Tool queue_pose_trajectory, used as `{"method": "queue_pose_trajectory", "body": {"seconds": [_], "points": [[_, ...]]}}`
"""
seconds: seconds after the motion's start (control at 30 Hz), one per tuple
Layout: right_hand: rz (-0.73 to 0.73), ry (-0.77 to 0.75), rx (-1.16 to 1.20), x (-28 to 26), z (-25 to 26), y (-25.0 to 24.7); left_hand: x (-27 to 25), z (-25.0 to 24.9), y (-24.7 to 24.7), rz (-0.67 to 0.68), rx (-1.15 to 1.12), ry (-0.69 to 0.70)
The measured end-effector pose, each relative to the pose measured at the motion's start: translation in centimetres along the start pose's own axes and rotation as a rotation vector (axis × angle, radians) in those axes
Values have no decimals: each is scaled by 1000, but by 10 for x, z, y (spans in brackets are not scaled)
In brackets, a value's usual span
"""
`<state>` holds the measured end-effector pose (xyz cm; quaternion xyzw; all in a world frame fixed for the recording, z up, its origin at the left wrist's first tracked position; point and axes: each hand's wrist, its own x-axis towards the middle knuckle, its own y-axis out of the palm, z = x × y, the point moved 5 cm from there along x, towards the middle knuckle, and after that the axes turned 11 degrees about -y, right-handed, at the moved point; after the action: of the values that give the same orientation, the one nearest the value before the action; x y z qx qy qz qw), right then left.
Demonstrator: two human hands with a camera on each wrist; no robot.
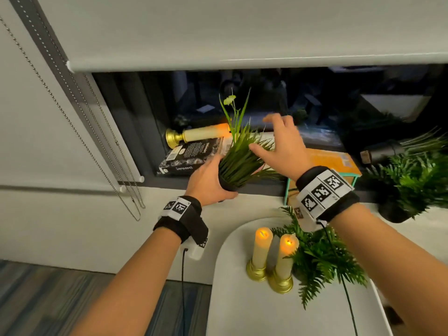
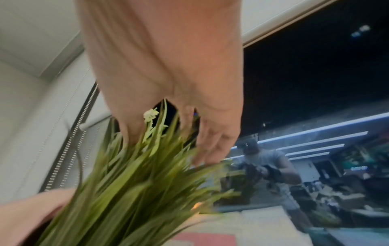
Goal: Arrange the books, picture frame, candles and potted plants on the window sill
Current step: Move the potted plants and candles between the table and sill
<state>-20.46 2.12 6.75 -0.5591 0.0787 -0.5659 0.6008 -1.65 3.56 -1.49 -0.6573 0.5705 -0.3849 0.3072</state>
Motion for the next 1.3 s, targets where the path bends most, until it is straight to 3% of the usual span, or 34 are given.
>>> {"method": "queue_pose_trajectory", "body": {"seconds": [0.13, 0.47, 0.67, 0.93, 1.13, 1.3], "points": [[238, -70, 135, -18, 17, 15, -32, 0, 7, 42, -70, -40], [473, -285, 144, -59, 70, 43, -99, 19, 49, 205, -175, -181], [646, -232, 102, -92, 70, 67, -129, 36, 81, 443, -151, -253], [860, -262, -22, -150, 66, 111, -158, 55, 112, 613, -114, -408], [953, -226, -58, -173, 53, 130, -168, 46, 129, 676, -40, -354], [992, -175, -79, -183, 43, 137, -159, 57, 143, 680, -70, -396]]}}
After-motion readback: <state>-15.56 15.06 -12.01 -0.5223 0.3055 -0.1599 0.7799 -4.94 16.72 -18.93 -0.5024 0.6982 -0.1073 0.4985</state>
